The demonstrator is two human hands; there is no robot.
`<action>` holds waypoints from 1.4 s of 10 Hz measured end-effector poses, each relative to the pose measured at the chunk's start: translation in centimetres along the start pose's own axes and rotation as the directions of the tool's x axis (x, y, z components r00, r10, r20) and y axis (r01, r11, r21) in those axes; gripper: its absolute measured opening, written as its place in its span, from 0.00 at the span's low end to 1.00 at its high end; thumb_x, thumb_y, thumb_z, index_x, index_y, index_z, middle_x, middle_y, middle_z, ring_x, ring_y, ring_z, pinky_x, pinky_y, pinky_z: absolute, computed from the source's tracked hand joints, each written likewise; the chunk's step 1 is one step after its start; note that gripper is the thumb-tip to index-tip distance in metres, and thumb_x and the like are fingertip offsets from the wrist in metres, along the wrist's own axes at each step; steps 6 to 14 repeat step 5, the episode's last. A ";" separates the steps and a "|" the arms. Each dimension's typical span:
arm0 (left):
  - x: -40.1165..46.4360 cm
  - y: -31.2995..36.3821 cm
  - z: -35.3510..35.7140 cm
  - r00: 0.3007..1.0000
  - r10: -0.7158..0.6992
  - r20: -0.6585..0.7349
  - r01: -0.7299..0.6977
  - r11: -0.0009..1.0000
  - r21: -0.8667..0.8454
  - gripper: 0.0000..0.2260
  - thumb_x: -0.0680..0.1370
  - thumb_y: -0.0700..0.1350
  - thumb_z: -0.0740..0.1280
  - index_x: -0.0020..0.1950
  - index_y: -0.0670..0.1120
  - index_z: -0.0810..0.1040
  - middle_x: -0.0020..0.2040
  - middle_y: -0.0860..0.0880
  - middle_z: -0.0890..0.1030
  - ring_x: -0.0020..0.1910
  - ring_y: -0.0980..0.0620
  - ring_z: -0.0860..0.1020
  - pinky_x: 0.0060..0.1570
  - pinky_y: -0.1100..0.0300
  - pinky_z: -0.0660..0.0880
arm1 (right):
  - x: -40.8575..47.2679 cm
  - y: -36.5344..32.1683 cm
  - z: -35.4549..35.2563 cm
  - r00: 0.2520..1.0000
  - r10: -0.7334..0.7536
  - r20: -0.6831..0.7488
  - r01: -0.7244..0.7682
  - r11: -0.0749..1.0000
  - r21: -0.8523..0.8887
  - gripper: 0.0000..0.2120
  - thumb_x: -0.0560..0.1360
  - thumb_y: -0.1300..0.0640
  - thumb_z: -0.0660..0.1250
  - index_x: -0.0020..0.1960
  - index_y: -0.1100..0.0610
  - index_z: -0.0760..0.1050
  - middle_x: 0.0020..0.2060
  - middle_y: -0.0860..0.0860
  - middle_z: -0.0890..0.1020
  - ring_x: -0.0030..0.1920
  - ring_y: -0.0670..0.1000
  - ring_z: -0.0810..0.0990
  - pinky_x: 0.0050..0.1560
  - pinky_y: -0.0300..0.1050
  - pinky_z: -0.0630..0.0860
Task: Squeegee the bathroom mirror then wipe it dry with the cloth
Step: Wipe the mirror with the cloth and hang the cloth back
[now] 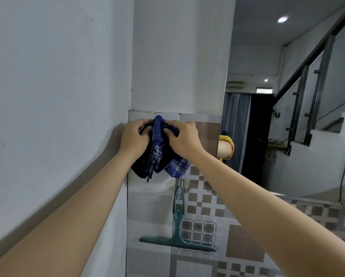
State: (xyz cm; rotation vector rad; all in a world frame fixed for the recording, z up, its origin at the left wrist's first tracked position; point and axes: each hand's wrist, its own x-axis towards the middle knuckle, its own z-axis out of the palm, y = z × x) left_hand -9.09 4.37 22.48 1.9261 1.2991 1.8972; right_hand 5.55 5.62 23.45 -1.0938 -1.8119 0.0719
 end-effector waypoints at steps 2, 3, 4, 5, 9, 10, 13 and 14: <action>-4.3 -0.8 -0.6 0.987 -0.142 -0.074 0.139 0.989 -0.039 0.13 0.78 0.44 0.58 0.61 0.50 0.77 0.56 0.48 0.78 0.55 0.51 0.76 0.57 0.55 0.75 | -4.0 -0.8 -2.5 0.989 0.144 -0.027 -0.143 0.989 0.021 0.15 0.78 0.48 0.63 0.65 0.45 0.73 0.54 0.50 0.62 0.62 0.56 0.64 0.56 0.45 0.67; -8.4 -0.2 -0.7 0.969 -0.209 -0.132 0.196 0.975 -0.099 0.13 0.78 0.46 0.59 0.61 0.51 0.76 0.60 0.47 0.77 0.58 0.50 0.75 0.62 0.49 0.72 | -7.5 -2.0 -5.3 0.986 0.135 -0.102 -0.120 0.982 0.147 0.12 0.77 0.53 0.65 0.61 0.48 0.76 0.56 0.50 0.67 0.58 0.54 0.72 0.48 0.33 0.74; -13.5 2.6 -1.1 0.948 -0.285 -0.142 0.249 0.941 -0.231 0.11 0.79 0.45 0.60 0.60 0.50 0.76 0.60 0.52 0.77 0.60 0.54 0.74 0.60 0.58 0.70 | -12.2 -4.7 -9.9 0.925 -0.022 -0.379 0.124 0.961 0.247 0.06 0.76 0.61 0.66 0.53 0.56 0.79 0.48 0.51 0.78 0.48 0.50 0.79 0.47 0.39 0.79; -20.8 3.6 -2.1 0.902 -0.381 -0.206 0.311 0.900 -0.305 0.09 0.78 0.48 0.62 0.55 0.55 0.78 0.59 0.56 0.78 0.61 0.54 0.74 0.63 0.51 0.70 | -17.7 -7.9 -17.2 0.595 -0.335 -0.730 0.600 0.790 0.126 0.06 0.77 0.65 0.64 0.51 0.57 0.76 0.40 0.52 0.80 0.40 0.48 0.80 0.42 0.40 0.78; -20.8 3.6 -2.1 0.902 -0.381 -0.206 0.311 0.900 -0.305 0.09 0.78 0.48 0.62 0.55 0.55 0.78 0.59 0.56 0.78 0.61 0.54 0.74 0.63 0.51 0.70 | -17.7 -7.9 -17.2 0.595 -0.335 -0.730 0.600 0.790 0.126 0.06 0.77 0.65 0.64 0.51 0.57 0.76 0.40 0.52 0.80 0.40 0.48 0.80 0.42 0.40 0.78; -20.8 3.6 -2.1 0.902 -0.381 -0.206 0.311 0.900 -0.305 0.09 0.78 0.48 0.62 0.55 0.55 0.78 0.59 0.56 0.78 0.61 0.54 0.74 0.63 0.51 0.70 | -17.7 -7.9 -17.2 0.595 -0.335 -0.730 0.600 0.790 0.126 0.06 0.77 0.65 0.64 0.51 0.57 0.76 0.40 0.52 0.80 0.40 0.48 0.80 0.42 0.40 0.78; -20.8 3.6 -2.1 0.902 -0.381 -0.206 0.311 0.900 -0.305 0.09 0.78 0.48 0.62 0.55 0.55 0.78 0.59 0.56 0.78 0.61 0.54 0.74 0.63 0.51 0.70 | -17.7 -7.9 -17.2 0.595 -0.335 -0.730 0.600 0.790 0.126 0.06 0.77 0.65 0.64 0.51 0.57 0.76 0.40 0.52 0.80 0.40 0.48 0.80 0.42 0.40 0.78; -20.8 3.6 -2.1 0.902 -0.381 -0.206 0.311 0.900 -0.305 0.09 0.78 0.48 0.62 0.55 0.55 0.78 0.59 0.56 0.78 0.61 0.54 0.74 0.63 0.51 0.70 | -17.7 -7.9 -17.2 0.595 -0.335 -0.730 0.600 0.790 0.126 0.06 0.77 0.65 0.64 0.51 0.57 0.76 0.40 0.52 0.80 0.40 0.48 0.80 0.42 0.40 0.78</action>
